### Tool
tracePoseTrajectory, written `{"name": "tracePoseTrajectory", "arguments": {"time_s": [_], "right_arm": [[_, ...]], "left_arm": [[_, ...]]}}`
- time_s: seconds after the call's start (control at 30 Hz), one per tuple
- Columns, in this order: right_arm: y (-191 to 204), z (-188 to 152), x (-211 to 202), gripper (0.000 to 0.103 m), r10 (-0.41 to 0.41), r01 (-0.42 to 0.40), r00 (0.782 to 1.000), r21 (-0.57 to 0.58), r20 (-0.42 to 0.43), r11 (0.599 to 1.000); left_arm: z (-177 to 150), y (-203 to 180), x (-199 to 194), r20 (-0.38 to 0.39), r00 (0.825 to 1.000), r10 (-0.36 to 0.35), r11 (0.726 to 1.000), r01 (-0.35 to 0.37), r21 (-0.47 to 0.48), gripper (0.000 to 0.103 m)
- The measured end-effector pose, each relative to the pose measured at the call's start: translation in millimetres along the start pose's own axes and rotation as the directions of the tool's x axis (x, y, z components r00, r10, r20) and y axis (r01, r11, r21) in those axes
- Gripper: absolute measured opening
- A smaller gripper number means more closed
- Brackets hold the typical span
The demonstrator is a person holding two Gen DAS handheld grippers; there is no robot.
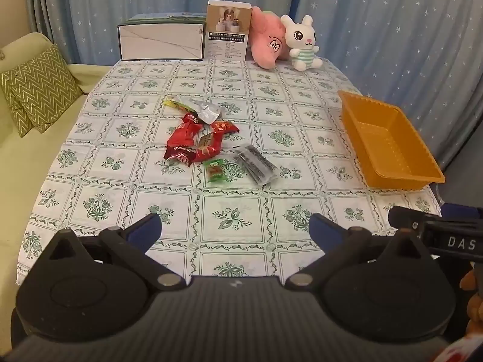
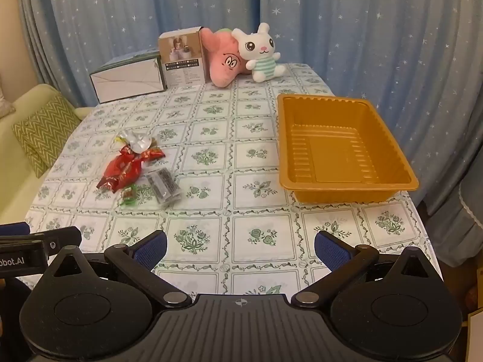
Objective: Organize snacks
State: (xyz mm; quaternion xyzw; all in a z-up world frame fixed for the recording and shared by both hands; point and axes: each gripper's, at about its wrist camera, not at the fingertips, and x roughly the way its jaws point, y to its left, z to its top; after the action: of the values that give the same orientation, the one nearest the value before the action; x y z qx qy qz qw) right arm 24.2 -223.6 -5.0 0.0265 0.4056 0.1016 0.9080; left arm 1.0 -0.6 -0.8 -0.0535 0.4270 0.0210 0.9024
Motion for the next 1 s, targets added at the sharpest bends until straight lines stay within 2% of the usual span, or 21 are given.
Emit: {"name": "tracePoseTrajectory", "arguments": {"time_s": [0.07,0.1,0.17,0.3,1.0], "right_arm": [[0.6,-0.7,0.4,0.103,-0.003,0.003,1.000,-0.005,-0.005,1.000],[1.0,-1.2,0.6,0.103,-0.006,0.006,1.000,-0.009,-0.003,1.000],[2.1,-2.9,0.0,0.103,-0.007,0.007,1.000,-0.013,0.008,1.000],[2.4,-1.6,-3.7,0.103,-0.002,0.002,1.000,-0.014,0.000,1.000],[-0.6,-1.0,-6.4,0.103,-0.006,0.006,1.000,-0.007,0.003,1.000]], "left_arm": [[-0.1,-0.8,1.2,-0.004,1.000,-0.005,1.000,0.005,-0.011,0.103],[-1.3,7.3,-2.2,0.019,0.999,-0.036,0.999,0.037,-0.035,0.103],[-3.3,6.8,-6.2,0.036,0.999,-0.038,0.999,0.039,-0.034,0.103],[0.5,3.2,-3.6,0.014,1.000,-0.019,1.000,0.020,-0.022,0.103],[0.0,-0.7,-7.1,0.033,0.999,-0.026,1.000,0.026,-0.013,0.103]]}}
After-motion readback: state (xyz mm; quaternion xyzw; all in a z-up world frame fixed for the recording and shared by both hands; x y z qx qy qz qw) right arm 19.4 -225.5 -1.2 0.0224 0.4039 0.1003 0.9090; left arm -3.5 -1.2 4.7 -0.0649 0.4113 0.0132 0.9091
